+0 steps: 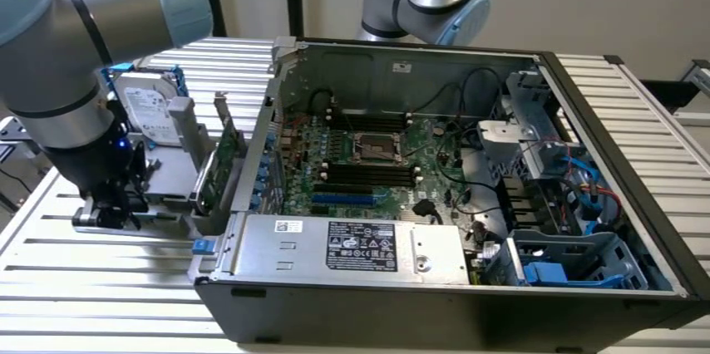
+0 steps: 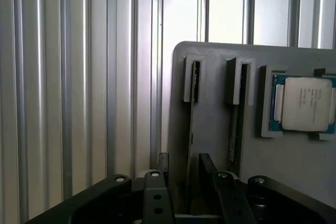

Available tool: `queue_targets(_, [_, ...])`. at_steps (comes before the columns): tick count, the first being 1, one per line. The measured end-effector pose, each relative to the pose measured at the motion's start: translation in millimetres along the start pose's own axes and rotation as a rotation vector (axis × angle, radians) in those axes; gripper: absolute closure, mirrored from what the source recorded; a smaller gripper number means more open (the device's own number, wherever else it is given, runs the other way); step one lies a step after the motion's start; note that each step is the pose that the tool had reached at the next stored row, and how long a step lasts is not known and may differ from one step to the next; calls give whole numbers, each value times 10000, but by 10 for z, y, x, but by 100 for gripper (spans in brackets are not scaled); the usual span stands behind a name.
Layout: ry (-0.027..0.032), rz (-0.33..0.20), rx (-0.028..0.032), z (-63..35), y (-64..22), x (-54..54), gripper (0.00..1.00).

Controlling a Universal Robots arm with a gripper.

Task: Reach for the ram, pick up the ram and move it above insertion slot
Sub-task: 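Pick up the ram and move it above insertion slot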

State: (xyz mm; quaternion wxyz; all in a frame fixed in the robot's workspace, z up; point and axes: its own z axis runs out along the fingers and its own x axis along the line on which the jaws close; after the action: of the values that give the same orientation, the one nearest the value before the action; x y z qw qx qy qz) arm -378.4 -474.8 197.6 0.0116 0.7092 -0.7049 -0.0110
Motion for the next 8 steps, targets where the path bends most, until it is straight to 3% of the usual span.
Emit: queue_targets(8, [1, -7, -1, 1, 34, -28, 64])
